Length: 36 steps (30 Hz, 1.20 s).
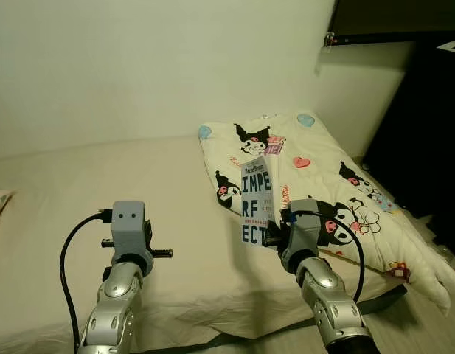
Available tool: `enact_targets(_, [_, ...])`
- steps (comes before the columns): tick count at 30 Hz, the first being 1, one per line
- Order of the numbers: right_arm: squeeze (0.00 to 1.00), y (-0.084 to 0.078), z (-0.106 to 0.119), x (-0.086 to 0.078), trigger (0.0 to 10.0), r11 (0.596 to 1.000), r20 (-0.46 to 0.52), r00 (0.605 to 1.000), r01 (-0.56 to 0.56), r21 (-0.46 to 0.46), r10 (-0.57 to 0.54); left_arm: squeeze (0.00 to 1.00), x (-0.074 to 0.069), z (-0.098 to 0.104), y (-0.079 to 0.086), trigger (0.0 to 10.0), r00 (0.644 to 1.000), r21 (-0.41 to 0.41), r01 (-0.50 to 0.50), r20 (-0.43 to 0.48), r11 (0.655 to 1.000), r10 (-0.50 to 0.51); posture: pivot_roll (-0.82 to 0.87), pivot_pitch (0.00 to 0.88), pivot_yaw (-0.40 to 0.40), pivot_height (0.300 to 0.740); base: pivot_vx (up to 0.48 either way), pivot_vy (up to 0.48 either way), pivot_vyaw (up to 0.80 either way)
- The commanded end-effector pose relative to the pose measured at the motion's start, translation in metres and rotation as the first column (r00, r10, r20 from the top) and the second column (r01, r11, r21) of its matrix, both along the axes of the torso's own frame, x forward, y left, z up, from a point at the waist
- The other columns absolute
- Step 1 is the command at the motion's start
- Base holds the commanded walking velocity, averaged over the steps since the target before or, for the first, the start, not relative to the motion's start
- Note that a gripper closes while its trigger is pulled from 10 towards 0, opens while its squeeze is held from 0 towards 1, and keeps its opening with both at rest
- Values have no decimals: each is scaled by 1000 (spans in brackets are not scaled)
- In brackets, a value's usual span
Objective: Clean up the room
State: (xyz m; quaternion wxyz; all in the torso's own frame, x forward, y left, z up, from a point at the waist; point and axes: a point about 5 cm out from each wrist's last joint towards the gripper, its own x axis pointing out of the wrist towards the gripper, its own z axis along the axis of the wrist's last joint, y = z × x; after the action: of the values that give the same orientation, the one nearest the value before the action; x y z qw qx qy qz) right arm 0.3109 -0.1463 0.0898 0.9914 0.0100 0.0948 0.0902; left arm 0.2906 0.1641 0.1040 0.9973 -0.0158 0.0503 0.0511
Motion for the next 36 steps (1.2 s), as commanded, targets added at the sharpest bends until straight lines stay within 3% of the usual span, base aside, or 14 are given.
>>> enact_targets(1, [0, 1, 8, 3, 10000, 1000, 38, 999, 3, 10, -3, 0, -2, -4, 2, 10000, 1000, 5, -6, -16, 1000, 6, -60, 59, -4, 740, 0, 0, 0])
enact_targets(36, [0, 2, 7, 3, 10000, 999, 20, 1000, 23, 43, -23, 0, 0, -4, 2, 10000, 1000, 1, -1, -17, 1000, 1, -54, 43, 2, 740, 0, 0, 0])
